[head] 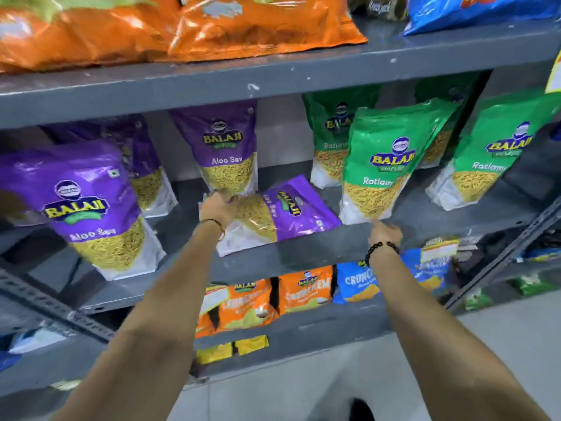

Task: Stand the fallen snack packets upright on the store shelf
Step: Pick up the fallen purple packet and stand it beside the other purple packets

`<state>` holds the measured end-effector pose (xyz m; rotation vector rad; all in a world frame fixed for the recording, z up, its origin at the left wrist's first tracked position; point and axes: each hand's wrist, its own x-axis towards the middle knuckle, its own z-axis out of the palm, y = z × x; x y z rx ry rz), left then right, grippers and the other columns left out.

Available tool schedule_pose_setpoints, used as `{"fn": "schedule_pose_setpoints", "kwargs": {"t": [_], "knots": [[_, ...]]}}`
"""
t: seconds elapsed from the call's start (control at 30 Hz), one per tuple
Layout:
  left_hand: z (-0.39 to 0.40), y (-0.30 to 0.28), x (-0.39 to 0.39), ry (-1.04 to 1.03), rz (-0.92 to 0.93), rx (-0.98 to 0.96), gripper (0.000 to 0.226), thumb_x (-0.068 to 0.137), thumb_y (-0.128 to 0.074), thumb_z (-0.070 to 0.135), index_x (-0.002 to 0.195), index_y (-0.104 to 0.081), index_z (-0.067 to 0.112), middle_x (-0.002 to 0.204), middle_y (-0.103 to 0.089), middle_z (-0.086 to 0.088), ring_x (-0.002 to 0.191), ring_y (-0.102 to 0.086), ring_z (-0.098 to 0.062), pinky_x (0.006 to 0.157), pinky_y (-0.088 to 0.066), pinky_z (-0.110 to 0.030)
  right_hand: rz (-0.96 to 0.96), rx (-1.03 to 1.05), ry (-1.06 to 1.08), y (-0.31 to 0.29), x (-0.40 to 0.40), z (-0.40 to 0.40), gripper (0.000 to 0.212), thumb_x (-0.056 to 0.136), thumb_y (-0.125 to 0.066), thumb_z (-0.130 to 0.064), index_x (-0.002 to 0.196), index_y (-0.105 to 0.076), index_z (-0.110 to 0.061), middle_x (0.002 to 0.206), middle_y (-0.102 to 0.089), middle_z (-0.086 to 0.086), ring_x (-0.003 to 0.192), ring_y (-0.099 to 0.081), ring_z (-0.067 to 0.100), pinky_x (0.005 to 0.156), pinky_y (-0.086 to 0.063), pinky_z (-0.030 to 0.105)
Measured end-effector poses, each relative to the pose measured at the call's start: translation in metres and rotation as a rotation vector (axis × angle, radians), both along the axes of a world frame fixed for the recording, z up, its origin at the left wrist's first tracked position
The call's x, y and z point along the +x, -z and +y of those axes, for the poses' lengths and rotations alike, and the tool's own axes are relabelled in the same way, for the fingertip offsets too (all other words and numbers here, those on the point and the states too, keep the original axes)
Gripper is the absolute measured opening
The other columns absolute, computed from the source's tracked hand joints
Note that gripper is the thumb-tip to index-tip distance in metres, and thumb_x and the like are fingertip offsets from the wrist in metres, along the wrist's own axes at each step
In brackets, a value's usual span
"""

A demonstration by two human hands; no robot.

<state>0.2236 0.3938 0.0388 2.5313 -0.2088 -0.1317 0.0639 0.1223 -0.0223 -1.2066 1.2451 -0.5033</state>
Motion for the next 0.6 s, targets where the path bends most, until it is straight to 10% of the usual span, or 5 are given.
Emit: {"fn": "schedule_pose_setpoints", "kwargs": {"t": [0.13,0.27,0.6], "knots": [[0.031,-0.006,0.009,0.123,0.086,0.033,0.043,0.095,-0.042,0.034,0.124,-0.055,0.004,0.132,-0.054,-0.025,0.122,-0.050,-0.038,0.102,-0.040,-0.038,-0.143,0.193,-0.185,-0.007,0.009,0.079,0.044,0.090,-0.052,-0.013,0.129,-0.045,0.006,0.084,-0.054,0.009,0.089,-0.053,0.025,0.089,-0.046,0.034],[0.043,-0.005,0.011,0.154,0.109,-0.040,0.046,0.095,-0.044,0.039,0.126,-0.057,0.007,0.133,-0.056,-0.022,0.122,-0.051,-0.037,0.099,-0.040,-0.035,-0.231,0.409,-0.279,-0.020,0.033,0.138,0.046,0.089,-0.056,-0.020,0.130,-0.044,-0.003,0.135,-0.045,0.029,0.122,-0.049,0.036,0.098,-0.045,0.040],[0.052,0.020,0.014,0.093,0.484,-0.410,0.046,0.090,-0.055,0.036,0.120,-0.059,0.000,0.126,-0.061,-0.021,0.115,-0.058,-0.036,0.103,-0.045,-0.047,-0.107,0.473,-0.386,-0.022,0.061,0.157,0.052,0.089,-0.052,-0.039,0.130,-0.043,-0.009,0.132,-0.053,0.017,0.121,-0.051,0.032,0.096,-0.043,0.044]]}}
